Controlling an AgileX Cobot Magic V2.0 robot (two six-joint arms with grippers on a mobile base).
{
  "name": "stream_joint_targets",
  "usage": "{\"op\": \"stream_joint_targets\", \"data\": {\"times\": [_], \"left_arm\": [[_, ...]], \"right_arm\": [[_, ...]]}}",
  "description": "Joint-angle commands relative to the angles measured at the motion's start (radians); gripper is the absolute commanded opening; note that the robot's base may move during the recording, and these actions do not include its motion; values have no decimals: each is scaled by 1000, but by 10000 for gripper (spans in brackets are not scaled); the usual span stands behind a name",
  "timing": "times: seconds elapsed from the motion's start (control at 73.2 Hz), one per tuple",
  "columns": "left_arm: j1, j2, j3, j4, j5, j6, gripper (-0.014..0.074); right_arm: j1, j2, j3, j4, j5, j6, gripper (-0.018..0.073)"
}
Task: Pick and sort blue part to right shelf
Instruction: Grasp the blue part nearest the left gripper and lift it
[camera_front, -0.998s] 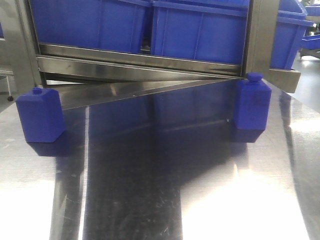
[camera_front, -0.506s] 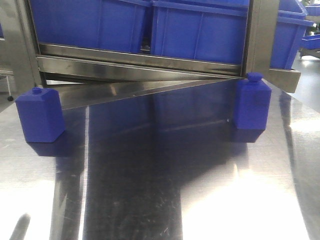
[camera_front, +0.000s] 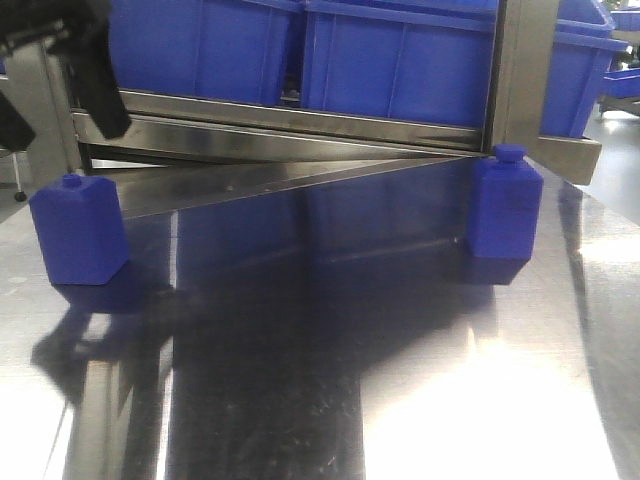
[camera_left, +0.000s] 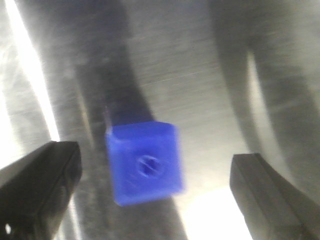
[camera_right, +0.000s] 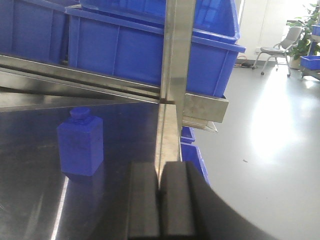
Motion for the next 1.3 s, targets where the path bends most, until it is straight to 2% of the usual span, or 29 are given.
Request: {"op": "stream_joint_targets", "data": {"times": [0.0,0.26,0.615,0.738,0.957,1.052,1.285], "left_arm": [[-8,-9,-38,16,-27,-25,662],[-11,74,-38,-17,-21,-31,661],[-48,144,-38,-19,-9,-31,647],[-48,148,-38,-17,23,-31,566],[-48,148,-38,-17,29,-31,345],[-48,148,-38,-17,29,-31,314],[-48,129,-122,-13,85,-31,316]], "right_arm": [[-2,-22,-23,-3,-91,-3,32],[-2,-22,-23,-3,-91,-3,32],[-2,-22,-23,-3,-91,-3,32],[-2,-22,-23,-3,-91,-3,32],[-2,-22,-23,-3,-91,-3,32],[-2,-22,-23,-3,-91,-3,32],[-2,-22,-23,-3,-91,-3,32]]}}
